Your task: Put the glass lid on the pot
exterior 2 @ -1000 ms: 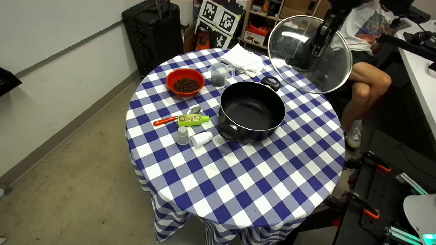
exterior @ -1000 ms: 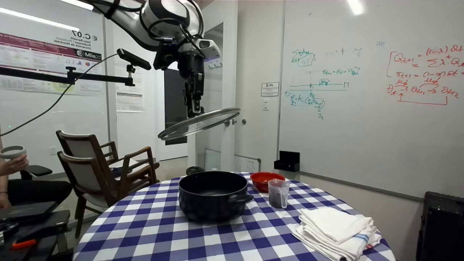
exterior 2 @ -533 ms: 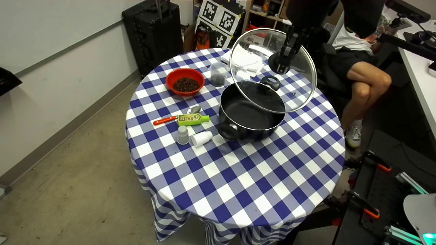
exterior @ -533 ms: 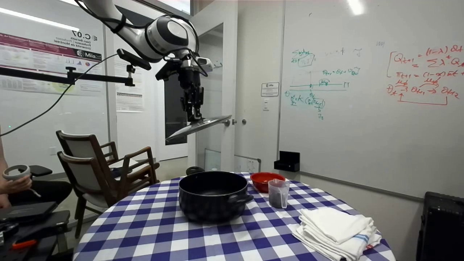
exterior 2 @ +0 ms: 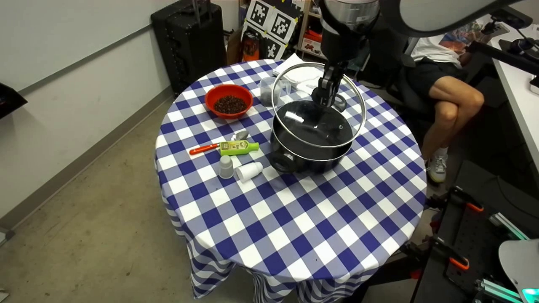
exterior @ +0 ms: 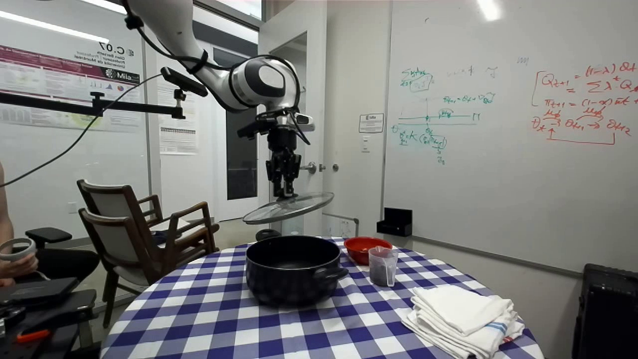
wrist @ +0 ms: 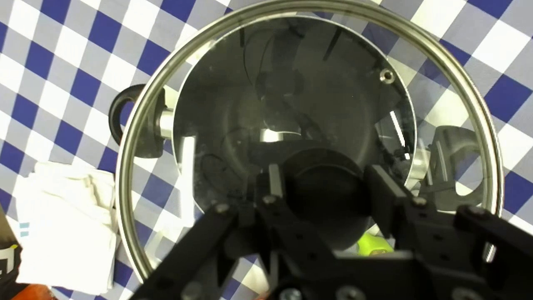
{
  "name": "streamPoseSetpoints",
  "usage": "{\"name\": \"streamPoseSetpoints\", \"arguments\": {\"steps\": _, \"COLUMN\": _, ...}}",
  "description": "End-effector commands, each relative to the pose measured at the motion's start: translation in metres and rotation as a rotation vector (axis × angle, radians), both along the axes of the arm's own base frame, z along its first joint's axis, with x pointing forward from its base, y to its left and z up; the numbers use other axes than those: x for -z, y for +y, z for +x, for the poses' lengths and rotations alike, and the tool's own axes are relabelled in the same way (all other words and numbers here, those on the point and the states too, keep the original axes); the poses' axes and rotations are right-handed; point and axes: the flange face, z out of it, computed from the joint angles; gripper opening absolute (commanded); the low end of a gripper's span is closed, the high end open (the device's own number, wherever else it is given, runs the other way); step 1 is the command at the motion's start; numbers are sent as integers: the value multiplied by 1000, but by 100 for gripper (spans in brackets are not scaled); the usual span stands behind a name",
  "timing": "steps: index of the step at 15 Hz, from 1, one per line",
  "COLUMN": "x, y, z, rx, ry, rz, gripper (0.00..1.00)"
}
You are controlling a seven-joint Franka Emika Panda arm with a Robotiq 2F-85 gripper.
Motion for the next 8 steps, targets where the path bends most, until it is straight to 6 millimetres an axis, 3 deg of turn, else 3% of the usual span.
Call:
{"name": "streamPoseSetpoints", "arguments": {"steps": 1, "x": 2, "y": -6, "z": 15, "rx": -21, "ry": 3, "rz": 42, "gripper": 25}}
{"name": "streamPoseSetpoints", "arguments": {"steps": 8, "x": 39, "y": -11, "z": 16, "rx": -16, "ry": 77, "rz": 48, "gripper": 25}}
